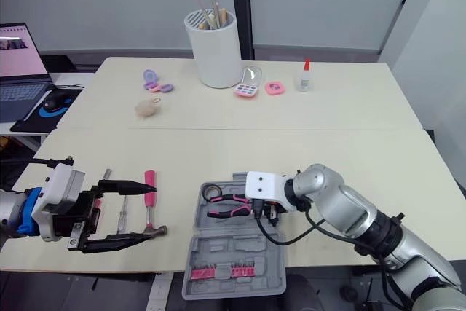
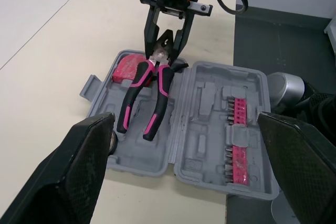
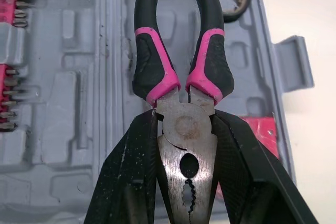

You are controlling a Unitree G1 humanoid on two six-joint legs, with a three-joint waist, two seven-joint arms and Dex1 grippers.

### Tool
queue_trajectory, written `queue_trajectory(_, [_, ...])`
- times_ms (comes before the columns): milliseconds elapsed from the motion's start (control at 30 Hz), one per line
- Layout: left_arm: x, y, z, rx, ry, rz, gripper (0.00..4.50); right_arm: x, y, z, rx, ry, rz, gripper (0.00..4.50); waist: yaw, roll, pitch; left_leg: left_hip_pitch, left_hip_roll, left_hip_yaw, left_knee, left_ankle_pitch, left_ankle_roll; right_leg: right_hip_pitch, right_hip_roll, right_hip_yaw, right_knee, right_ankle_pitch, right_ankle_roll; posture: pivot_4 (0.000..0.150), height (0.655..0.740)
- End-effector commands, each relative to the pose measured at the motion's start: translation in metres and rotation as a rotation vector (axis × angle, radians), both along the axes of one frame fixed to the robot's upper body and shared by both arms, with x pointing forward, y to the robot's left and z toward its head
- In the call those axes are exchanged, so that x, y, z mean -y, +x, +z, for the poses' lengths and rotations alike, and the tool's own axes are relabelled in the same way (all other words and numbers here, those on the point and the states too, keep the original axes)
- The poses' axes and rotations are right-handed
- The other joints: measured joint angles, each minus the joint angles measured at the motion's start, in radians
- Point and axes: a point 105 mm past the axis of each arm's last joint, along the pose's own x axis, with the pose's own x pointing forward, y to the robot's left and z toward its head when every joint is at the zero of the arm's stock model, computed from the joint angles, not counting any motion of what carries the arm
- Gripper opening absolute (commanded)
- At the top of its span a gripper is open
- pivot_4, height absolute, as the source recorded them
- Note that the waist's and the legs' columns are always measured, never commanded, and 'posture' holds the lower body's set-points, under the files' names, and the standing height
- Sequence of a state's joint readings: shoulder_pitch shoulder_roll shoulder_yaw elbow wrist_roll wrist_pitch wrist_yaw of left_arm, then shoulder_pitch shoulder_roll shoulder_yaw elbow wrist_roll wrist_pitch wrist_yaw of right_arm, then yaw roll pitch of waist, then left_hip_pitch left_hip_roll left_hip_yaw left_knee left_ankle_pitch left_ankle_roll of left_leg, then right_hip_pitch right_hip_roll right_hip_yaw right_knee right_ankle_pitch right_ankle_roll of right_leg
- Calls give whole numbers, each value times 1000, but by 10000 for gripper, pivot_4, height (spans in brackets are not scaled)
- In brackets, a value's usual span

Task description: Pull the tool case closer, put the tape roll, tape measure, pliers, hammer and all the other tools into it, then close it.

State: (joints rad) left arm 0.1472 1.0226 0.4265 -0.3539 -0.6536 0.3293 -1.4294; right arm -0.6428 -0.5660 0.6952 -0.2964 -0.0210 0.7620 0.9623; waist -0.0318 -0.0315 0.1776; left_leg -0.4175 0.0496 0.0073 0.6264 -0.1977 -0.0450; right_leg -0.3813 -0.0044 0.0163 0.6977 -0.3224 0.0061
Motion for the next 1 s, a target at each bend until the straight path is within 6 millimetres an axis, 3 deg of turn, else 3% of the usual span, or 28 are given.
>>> queue_trajectory(33, [-5, -2, 6, 21, 36, -3, 45000, -11, -2, 7, 42, 16, 49, 12533, 0, 0, 0, 0, 0, 0, 0, 0, 0, 0, 0, 0, 0, 0, 0, 1500, 7400])
queue_trajectory(667, [-9, -5, 1, 5, 70, 4, 45000, -28, 4, -22, 23, -8, 83, 12533, 0, 0, 0, 0, 0, 0, 0, 0, 0, -1, 0, 0, 0, 1, -1, 1500, 7400])
queue_trajectory(1000, [-10, -5, -1, 6, 75, 14, 45000, -23, 2, -42, 7, -41, 90, 12533, -1, -1, -1, 0, 1, 1, 0, 0, 0, -1, 1, 0, 0, 1, -1, 1500, 7400])
